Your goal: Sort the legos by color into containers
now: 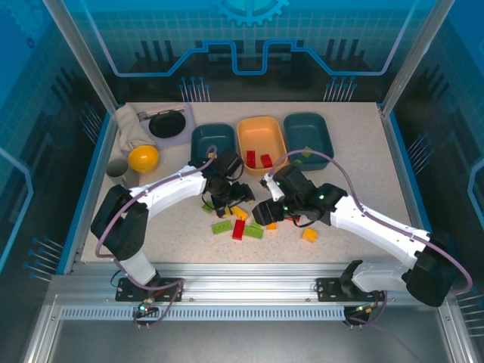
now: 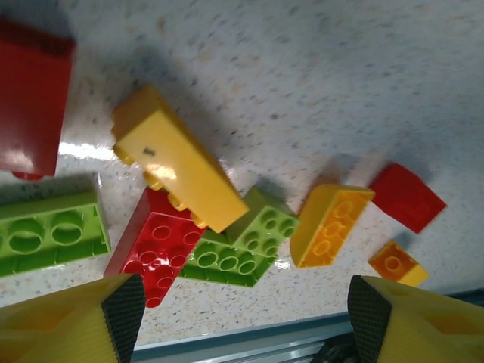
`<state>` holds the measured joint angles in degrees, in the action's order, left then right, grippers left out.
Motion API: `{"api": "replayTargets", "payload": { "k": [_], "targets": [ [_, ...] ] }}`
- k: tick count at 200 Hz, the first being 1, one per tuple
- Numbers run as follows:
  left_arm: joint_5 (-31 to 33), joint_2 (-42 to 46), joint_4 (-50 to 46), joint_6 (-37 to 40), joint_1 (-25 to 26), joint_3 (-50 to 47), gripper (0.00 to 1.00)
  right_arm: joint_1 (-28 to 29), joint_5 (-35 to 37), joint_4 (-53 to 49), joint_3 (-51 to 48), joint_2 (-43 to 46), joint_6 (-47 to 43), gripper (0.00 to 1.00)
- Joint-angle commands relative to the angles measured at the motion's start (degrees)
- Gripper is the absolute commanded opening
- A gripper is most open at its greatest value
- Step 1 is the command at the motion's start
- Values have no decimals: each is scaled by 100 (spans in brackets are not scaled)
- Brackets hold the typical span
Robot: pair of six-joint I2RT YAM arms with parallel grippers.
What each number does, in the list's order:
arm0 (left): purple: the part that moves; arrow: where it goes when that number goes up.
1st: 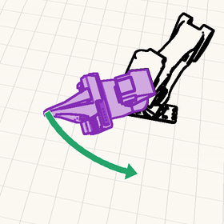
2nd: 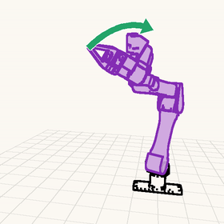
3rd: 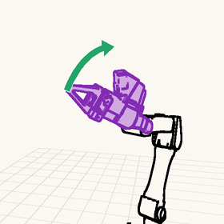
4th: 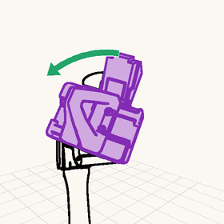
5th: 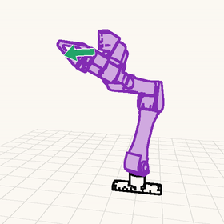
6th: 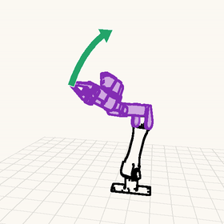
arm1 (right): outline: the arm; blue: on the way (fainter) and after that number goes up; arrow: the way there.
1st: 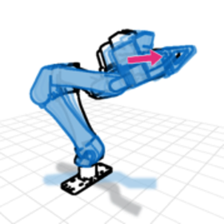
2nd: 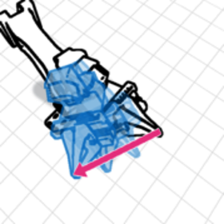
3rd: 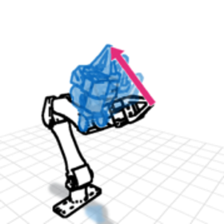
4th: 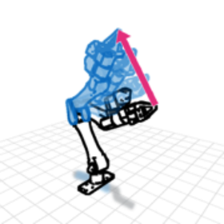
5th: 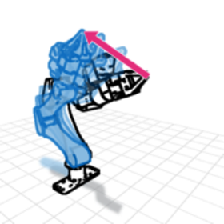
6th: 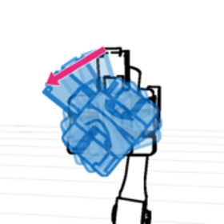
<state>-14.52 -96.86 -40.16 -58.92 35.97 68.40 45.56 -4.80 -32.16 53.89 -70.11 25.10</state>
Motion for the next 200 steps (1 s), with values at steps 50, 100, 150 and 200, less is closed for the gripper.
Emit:
{"api": "replayTargets", "payload": {
  "k": [50, 100, 150, 200],
  "targets": [
    [244, -616, 190, -1251, 9, -6, 61, -91, 133, 88, -207, 740, -298, 66],
    [512, -936, -105, -1326, 16, 153, 50, -461, 54, -62, -317, 962, -215, 66],
    [634, -1086, 76, -1176, 33, 298, 36, -574, -3, 17, -487, 1025, -97, 65],
    [1055, -785, -289, -778, 85, 689, 22, -620, -52, 122, -433, 965, -81, 65]
  ]
}}
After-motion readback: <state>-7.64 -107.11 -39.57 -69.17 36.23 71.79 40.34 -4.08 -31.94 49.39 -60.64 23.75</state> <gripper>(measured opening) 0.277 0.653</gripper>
